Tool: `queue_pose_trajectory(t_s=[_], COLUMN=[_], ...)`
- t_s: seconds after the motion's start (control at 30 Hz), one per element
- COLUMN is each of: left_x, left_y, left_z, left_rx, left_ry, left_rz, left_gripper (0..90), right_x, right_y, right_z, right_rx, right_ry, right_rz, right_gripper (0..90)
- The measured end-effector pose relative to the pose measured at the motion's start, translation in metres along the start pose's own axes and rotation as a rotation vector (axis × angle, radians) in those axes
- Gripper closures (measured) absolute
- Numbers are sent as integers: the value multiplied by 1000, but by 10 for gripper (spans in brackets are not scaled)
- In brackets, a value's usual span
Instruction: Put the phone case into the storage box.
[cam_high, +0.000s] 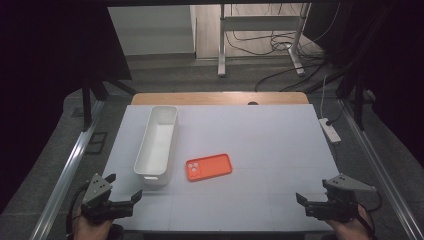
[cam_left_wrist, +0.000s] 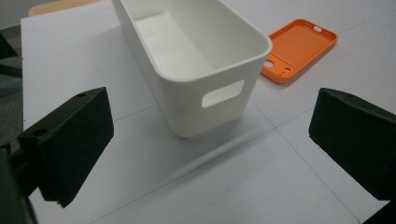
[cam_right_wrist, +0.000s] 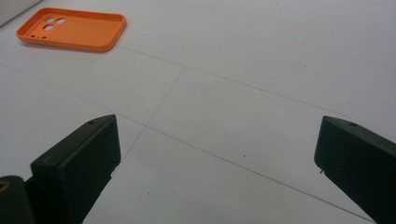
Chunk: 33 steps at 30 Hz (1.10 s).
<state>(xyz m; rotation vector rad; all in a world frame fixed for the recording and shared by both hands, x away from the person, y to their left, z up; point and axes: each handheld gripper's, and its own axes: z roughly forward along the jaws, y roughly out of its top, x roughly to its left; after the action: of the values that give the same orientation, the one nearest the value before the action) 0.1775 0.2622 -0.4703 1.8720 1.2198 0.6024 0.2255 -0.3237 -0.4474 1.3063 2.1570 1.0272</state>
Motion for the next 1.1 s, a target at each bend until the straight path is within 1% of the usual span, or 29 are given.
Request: queue_pose_trajectory(t_s=[0.17,0.3,0.47,0.93,1.03,1.1], left_x=[0,-1,-2,-3,-4,-4], left_y=[1,1,2,2,2,2], left_z=[2,3,4,4,4,4], left_rx=[18,31,38,44,45,48], left_ry=[-2,0,2,-5,-5,-3], left_rz=[8,17,28,42,47,52], left_gripper=[16,19,20,20,21,21], right_x=[2,2,1,0,0,0], right_y=[0,0,1,2,3,3], right_z=[1,1,3,4,5,6], right_rx=[5,8,26,43,43,52], right_ry=[-5,-7,5,26,33,50], right_rz=[-21,-20,-18,-14,-13,-15], right_gripper=[0,0,0,0,0,0])
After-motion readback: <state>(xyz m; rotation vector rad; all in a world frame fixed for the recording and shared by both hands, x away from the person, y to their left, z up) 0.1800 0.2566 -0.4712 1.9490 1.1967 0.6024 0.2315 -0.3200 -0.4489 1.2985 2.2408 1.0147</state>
